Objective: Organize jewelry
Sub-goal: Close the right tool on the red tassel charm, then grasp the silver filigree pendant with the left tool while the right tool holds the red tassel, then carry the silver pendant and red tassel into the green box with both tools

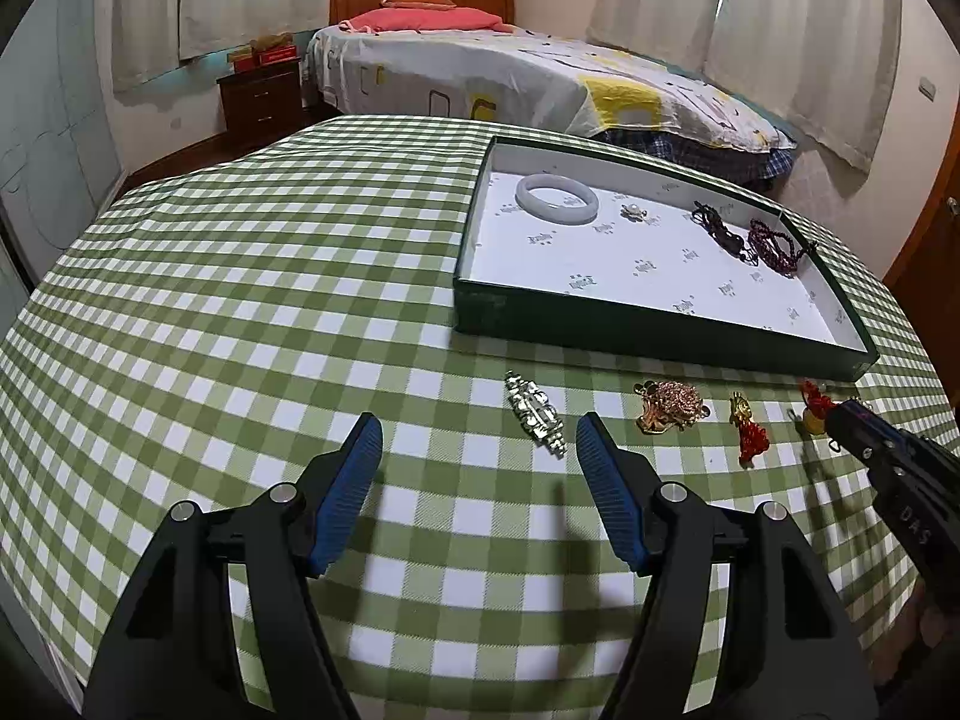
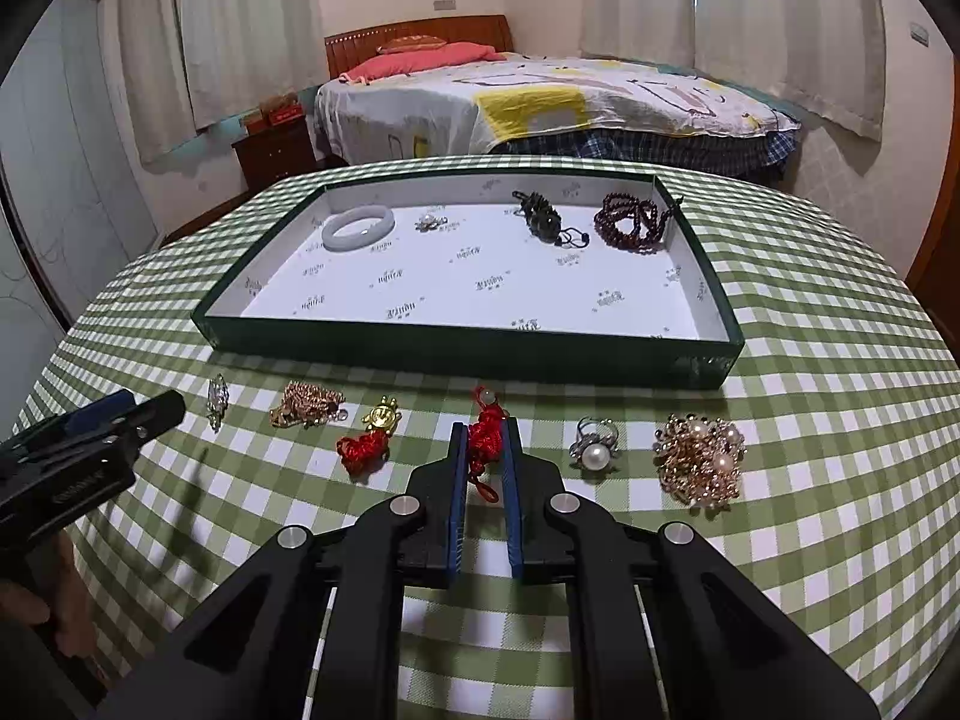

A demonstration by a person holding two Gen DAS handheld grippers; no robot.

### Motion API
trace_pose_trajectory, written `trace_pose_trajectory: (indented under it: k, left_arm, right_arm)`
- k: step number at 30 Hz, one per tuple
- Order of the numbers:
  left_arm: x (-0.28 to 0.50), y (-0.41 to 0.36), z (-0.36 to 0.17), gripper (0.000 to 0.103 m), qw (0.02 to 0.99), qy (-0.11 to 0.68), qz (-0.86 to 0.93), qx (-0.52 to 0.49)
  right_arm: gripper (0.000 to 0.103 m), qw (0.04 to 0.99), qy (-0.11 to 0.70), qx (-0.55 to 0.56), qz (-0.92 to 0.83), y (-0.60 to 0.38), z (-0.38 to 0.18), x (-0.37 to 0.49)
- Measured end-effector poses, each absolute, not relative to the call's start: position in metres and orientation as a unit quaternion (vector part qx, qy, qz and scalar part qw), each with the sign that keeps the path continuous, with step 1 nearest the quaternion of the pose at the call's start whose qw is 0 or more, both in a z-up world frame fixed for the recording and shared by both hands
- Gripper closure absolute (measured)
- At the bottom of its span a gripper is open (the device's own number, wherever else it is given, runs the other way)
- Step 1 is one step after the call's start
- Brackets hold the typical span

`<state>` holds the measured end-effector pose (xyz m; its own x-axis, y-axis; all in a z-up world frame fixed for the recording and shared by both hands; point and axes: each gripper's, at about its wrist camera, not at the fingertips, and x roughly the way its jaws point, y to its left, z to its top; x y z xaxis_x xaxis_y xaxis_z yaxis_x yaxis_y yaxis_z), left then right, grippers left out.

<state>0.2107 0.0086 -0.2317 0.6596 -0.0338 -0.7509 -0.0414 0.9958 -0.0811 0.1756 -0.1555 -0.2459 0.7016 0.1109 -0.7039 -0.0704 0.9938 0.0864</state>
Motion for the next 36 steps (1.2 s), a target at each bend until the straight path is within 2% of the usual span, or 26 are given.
trace_pose_trajectory:
  k: [8,12,15,19,24,36]
  left_arm:
    - [0.225,-0.005,-0.241,0.04,0.904,0.426,-0.01,-0.037]
    - [0.233,-0.01,-0.247,0.055,0.898,0.437,-0.017,-0.033]
    - [0.235,-0.009,-0.249,0.059,0.898,0.438,-0.016,-0.035]
    - [0.234,-0.006,-0.249,0.077,0.898,0.437,-0.02,-0.036]
    - [0.232,0.001,-0.25,0.091,0.897,0.437,-0.036,-0.051]
    - [0.227,0.006,-0.244,0.091,0.901,0.425,-0.052,-0.068]
  right_arm:
    - [0.092,0.921,0.385,0.038,0.057,-0.161,-0.248,0.181]
    - [0.091,0.92,0.385,0.045,0.063,-0.162,-0.249,0.182]
    - [0.091,0.919,0.386,0.048,0.067,-0.163,-0.249,0.182]
    - [0.092,0.917,0.388,0.052,0.068,-0.165,-0.252,0.181]
    - [0.092,0.917,0.389,0.051,0.069,-0.164,-0.253,0.18]
    - [0.092,0.918,0.387,0.049,0.069,-0.162,-0.253,0.178]
